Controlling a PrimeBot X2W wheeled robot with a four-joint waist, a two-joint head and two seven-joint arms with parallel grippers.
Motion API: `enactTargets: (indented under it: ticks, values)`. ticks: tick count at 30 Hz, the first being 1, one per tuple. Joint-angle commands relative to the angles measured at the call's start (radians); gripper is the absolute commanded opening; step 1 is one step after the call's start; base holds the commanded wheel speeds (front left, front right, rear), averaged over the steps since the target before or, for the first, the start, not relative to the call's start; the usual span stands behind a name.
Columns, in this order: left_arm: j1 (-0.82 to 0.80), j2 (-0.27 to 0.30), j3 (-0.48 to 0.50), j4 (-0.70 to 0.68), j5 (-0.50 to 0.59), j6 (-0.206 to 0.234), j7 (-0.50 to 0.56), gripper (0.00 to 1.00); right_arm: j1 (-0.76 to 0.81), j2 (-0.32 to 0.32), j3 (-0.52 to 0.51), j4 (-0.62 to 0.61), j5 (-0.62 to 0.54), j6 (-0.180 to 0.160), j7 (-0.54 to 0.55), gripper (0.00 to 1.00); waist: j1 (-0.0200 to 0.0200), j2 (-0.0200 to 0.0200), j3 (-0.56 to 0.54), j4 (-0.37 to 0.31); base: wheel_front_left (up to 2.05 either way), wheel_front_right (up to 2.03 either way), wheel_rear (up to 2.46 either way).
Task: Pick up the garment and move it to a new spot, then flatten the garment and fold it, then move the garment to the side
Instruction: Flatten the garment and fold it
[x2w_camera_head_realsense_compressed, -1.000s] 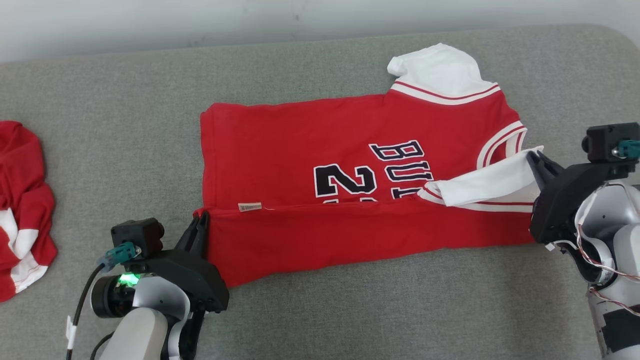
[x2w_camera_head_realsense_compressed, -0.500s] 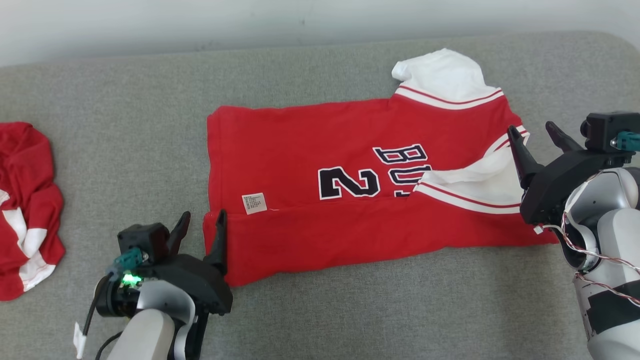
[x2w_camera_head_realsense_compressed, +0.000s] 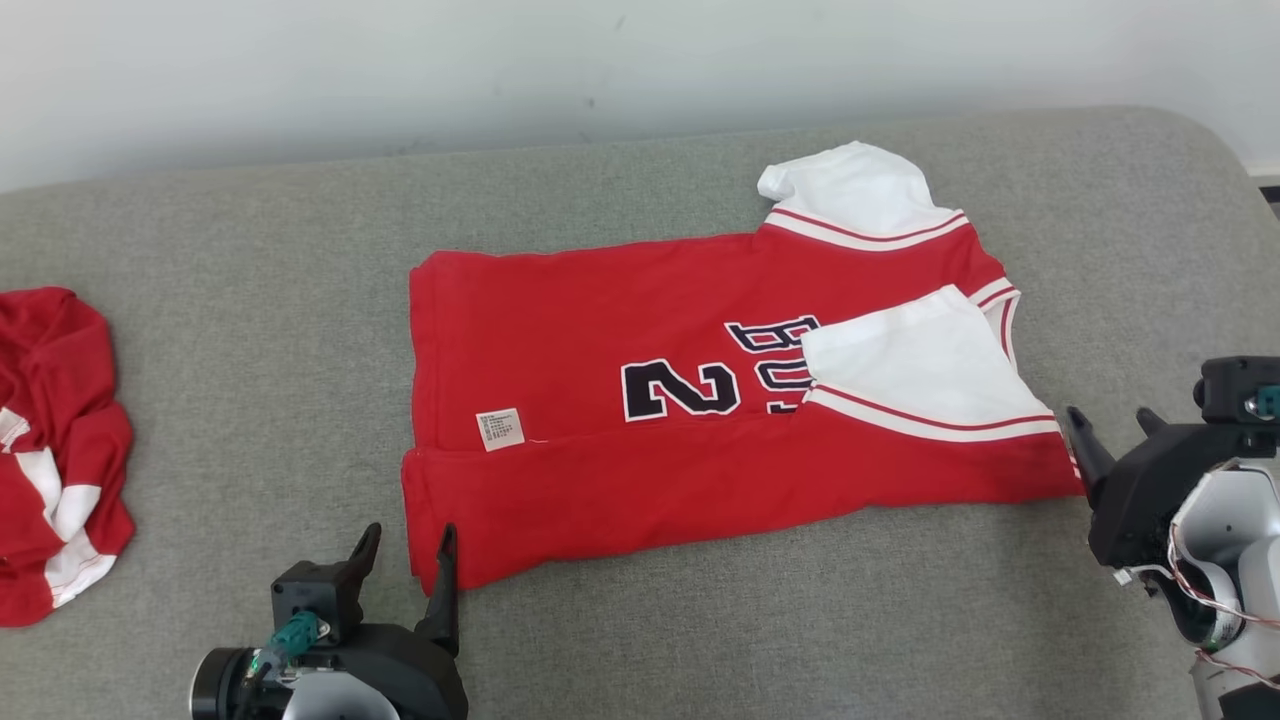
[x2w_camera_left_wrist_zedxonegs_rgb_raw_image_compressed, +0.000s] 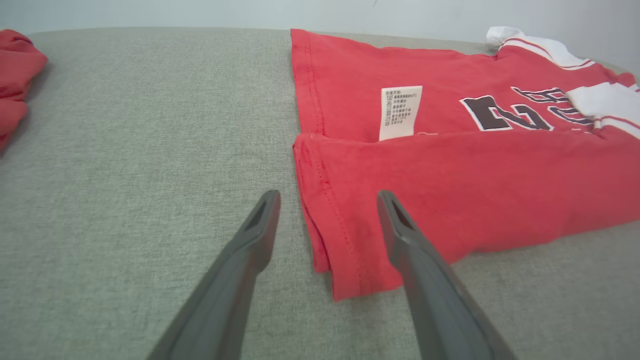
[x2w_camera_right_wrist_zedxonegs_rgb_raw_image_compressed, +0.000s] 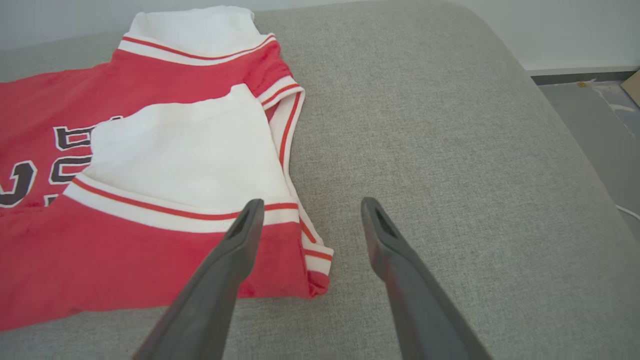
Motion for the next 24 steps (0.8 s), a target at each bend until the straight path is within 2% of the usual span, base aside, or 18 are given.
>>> enactTargets:
  ticks: [1,9,18,19,20,21,22,24]
  values:
    - [0.0,0.007,-0.003,0.006,0.015,0.012,-0.008,1.0,0.008,0.009,-0.014,-0.004,-0.012,-0.002,0.01,1.0,0.0001,0.0,0.01,-0.005,0.0,0.0,0.0]
    - [-0.052,0.006,-0.02,0.041,0.042,0.041,0.016,1.0,-0.026,0.042,-0.035,0.049,-0.037,-0.002,0.073,1.0,0.0001,0.0,0.061,-0.005,0.0,0.0,0.0]
    - [-0.091,-0.009,-0.043,0.104,0.03,0.029,0.072,1.0,-0.04,0.062,-0.042,0.132,-0.04,-0.002,0.126,1.0,0.0001,0.0,0.097,0.014,0.0,0.0,0.0]
    - [-0.093,-0.013,-0.049,0.113,0.027,0.024,0.084,0.94,-0.036,0.066,-0.039,0.14,-0.034,-0.002,0.134,1.0,0.0001,0.0,0.099,0.016,0.0,0.0,0.0]
    - [-0.096,-0.015,-0.051,0.121,0.025,0.022,0.09,0.5,-0.033,0.073,-0.042,0.149,-0.024,-0.002,0.14,1.0,0.0001,0.0,0.099,0.017,0.0,0.0,0.0]
    - [-0.098,-0.017,-0.054,0.13,0.02,0.018,0.098,0.06,-0.03,0.082,-0.042,0.155,-0.013,-0.002,0.146,0.39,0.0001,0.0,0.099,0.018,0.0,0.0,0.0]
    - [-0.096,-0.019,-0.056,0.139,0.015,0.012,0.105,0.0,-0.025,0.09,-0.036,0.158,0.001,0.0,0.154,0.01,0.0001,0.0,0.098,0.019,0.0,0.0,0.0]
    - [-0.088,-0.019,-0.057,0.152,0.003,0.006,0.114,0.0,-0.009,0.096,-0.029,0.152,0.025,0.0,0.166,0.0,0.0001,0.0,0.09,0.019,0.0,0.0,0.0]
